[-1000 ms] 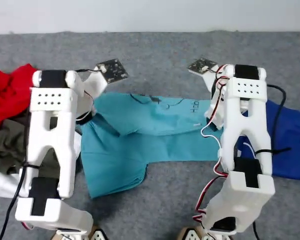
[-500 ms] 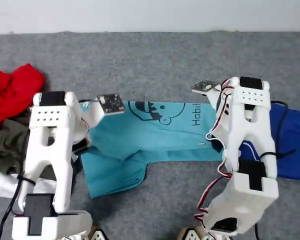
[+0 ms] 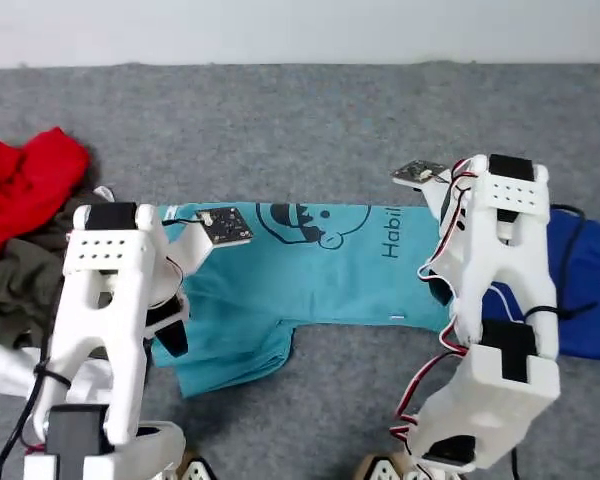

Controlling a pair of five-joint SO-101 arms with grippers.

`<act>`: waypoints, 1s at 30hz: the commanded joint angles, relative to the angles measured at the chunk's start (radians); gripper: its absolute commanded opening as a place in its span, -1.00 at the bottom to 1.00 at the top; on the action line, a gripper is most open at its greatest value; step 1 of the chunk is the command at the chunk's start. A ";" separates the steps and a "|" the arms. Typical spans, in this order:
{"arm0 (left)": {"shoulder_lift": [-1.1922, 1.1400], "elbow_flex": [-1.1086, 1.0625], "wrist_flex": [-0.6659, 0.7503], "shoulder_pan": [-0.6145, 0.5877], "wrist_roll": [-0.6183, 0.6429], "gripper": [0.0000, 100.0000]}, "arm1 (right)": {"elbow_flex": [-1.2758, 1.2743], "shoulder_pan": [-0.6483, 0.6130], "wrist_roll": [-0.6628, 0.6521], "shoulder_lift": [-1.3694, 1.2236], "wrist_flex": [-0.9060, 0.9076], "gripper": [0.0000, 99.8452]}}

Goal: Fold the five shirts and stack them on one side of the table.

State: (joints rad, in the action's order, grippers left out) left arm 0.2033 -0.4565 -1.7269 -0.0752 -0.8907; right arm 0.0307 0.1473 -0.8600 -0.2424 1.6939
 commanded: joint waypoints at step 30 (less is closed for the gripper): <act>0.092 0.122 0.015 -0.466 0.361 -0.97 | 0.029 -0.211 0.417 -0.091 -0.188 -0.63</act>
State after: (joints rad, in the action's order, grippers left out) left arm 0.2539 -0.3705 -1.7177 -0.5309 -0.5301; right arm 0.0476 -0.1074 -0.4749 -0.3284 1.5758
